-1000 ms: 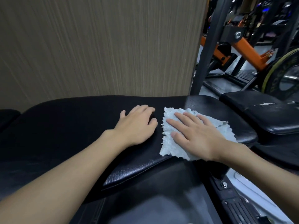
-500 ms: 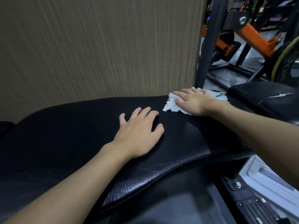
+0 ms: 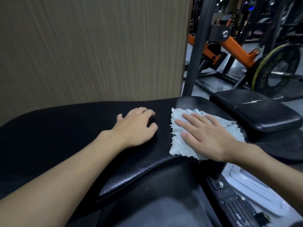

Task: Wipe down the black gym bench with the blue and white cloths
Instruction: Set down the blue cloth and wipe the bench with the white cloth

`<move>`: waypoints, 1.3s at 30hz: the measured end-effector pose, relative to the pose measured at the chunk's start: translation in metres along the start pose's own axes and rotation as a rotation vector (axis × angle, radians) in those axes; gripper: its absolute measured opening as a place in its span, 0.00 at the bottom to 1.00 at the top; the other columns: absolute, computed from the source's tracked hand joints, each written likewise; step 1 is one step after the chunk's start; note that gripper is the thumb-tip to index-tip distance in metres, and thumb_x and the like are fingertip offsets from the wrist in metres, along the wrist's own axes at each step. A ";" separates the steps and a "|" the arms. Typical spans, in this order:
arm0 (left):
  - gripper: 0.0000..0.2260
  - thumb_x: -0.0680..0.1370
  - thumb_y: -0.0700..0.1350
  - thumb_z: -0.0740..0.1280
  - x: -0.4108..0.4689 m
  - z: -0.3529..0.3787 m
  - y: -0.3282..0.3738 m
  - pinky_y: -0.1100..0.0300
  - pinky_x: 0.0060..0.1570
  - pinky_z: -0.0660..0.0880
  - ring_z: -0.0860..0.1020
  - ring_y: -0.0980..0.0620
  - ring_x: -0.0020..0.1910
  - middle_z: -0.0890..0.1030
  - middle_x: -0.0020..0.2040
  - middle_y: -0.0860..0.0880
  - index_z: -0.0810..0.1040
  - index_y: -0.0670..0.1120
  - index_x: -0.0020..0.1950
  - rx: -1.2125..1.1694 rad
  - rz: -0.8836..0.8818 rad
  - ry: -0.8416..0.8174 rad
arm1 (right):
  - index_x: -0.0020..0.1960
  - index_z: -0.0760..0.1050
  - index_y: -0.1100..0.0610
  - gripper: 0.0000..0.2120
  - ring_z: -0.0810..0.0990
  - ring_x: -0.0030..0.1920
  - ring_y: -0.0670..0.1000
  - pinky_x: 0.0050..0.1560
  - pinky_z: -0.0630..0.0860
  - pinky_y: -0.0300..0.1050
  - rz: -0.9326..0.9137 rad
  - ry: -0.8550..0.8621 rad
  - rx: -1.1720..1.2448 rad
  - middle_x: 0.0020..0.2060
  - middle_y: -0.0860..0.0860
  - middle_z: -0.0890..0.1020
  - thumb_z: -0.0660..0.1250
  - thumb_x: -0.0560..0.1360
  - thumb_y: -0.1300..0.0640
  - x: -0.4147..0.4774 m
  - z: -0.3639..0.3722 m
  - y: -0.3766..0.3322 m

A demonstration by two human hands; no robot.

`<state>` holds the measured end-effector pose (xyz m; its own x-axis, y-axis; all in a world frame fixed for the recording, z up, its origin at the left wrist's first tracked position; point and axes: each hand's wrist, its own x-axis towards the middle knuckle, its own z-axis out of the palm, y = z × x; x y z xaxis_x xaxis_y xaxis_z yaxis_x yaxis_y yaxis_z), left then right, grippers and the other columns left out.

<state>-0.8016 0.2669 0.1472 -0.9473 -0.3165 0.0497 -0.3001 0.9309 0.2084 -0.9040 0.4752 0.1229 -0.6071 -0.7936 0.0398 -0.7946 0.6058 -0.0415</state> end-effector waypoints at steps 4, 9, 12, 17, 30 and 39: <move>0.23 0.81 0.58 0.51 0.009 0.018 0.025 0.30 0.70 0.47 0.51 0.50 0.78 0.57 0.78 0.57 0.60 0.56 0.75 -0.010 0.049 -0.007 | 0.79 0.46 0.36 0.26 0.41 0.79 0.45 0.77 0.38 0.51 0.011 -0.043 0.050 0.80 0.42 0.47 0.41 0.81 0.38 0.017 -0.005 0.008; 0.23 0.81 0.58 0.49 0.014 0.029 0.023 0.29 0.69 0.45 0.48 0.48 0.79 0.54 0.79 0.57 0.58 0.56 0.75 0.026 0.053 0.024 | 0.78 0.48 0.36 0.26 0.43 0.79 0.46 0.77 0.40 0.53 0.080 -0.067 0.066 0.80 0.44 0.49 0.42 0.81 0.38 0.080 -0.004 0.037; 0.23 0.80 0.59 0.49 0.015 0.030 0.021 0.30 0.70 0.44 0.48 0.49 0.78 0.54 0.79 0.57 0.58 0.57 0.76 0.017 0.057 0.029 | 0.78 0.49 0.36 0.26 0.47 0.79 0.49 0.77 0.43 0.56 0.145 -0.071 0.050 0.80 0.45 0.52 0.41 0.80 0.38 0.123 -0.003 0.051; 0.23 0.80 0.60 0.50 0.015 0.030 0.020 0.31 0.70 0.44 0.48 0.50 0.78 0.55 0.79 0.58 0.59 0.58 0.75 -0.002 0.049 0.036 | 0.79 0.50 0.38 0.27 0.49 0.79 0.52 0.76 0.44 0.57 0.212 -0.091 0.065 0.80 0.46 0.54 0.40 0.80 0.38 0.142 -0.005 0.058; 0.23 0.80 0.59 0.50 0.009 0.027 0.023 0.31 0.70 0.43 0.48 0.49 0.78 0.55 0.79 0.56 0.59 0.57 0.76 -0.014 0.041 0.023 | 0.78 0.44 0.35 0.28 0.41 0.79 0.45 0.77 0.40 0.51 0.112 -0.032 0.021 0.80 0.41 0.46 0.35 0.79 0.36 0.006 -0.001 0.051; 0.24 0.81 0.59 0.48 0.011 0.030 0.023 0.30 0.70 0.44 0.47 0.48 0.79 0.53 0.80 0.55 0.57 0.56 0.76 0.029 0.049 0.019 | 0.78 0.46 0.34 0.27 0.42 0.79 0.44 0.76 0.41 0.50 0.134 -0.043 0.043 0.80 0.40 0.47 0.39 0.80 0.36 0.020 -0.003 0.067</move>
<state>-0.8224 0.2908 0.1233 -0.9587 -0.2737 0.0779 -0.2569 0.9501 0.1768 -0.9699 0.5003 0.1237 -0.7060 -0.7081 -0.0115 -0.7048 0.7041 -0.0866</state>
